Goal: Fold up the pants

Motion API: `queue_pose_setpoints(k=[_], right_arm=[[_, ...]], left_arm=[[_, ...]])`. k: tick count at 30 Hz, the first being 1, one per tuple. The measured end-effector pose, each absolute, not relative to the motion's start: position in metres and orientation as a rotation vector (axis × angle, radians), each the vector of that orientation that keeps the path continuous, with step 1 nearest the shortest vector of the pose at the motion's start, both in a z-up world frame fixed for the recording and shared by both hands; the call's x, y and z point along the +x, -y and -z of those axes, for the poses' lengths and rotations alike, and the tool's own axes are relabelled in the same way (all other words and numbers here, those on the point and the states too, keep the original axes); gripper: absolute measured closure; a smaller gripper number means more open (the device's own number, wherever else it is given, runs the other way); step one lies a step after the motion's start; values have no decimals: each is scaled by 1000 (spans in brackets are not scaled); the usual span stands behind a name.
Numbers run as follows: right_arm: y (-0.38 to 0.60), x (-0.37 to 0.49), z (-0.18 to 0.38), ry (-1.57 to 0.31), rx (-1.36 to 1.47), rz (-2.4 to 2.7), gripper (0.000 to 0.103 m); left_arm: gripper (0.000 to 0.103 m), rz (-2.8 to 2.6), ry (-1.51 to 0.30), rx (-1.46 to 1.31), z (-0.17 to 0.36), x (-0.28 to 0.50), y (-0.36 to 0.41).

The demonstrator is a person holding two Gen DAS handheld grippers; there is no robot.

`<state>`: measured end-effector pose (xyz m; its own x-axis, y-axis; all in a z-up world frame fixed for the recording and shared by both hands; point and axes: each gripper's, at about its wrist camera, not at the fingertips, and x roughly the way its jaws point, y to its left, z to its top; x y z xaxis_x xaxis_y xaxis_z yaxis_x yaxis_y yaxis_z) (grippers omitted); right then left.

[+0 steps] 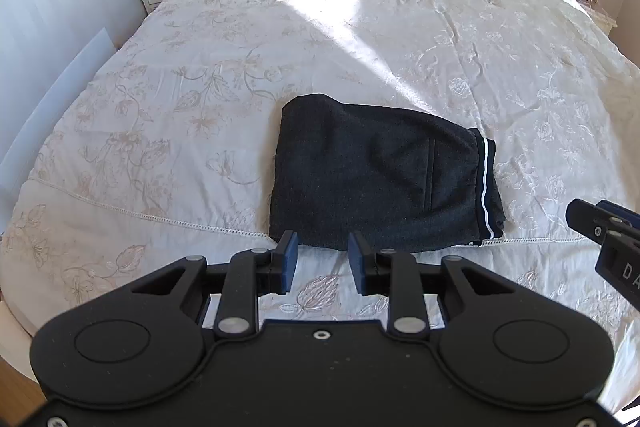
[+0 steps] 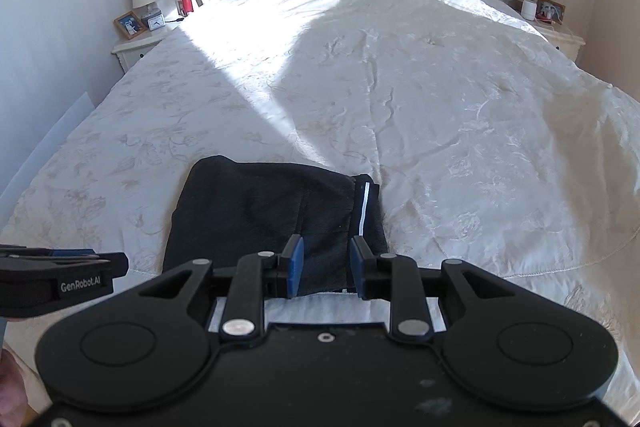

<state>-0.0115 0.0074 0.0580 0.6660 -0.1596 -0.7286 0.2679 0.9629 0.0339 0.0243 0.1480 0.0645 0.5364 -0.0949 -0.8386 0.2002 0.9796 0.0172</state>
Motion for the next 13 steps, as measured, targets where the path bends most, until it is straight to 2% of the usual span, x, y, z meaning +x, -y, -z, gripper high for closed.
queue_pose_setpoints(k=[13], right_arm=[[-10, -8, -56, -810, 151, 247, 75]], left_arm=[[64, 180, -979, 126, -63, 27, -148]])
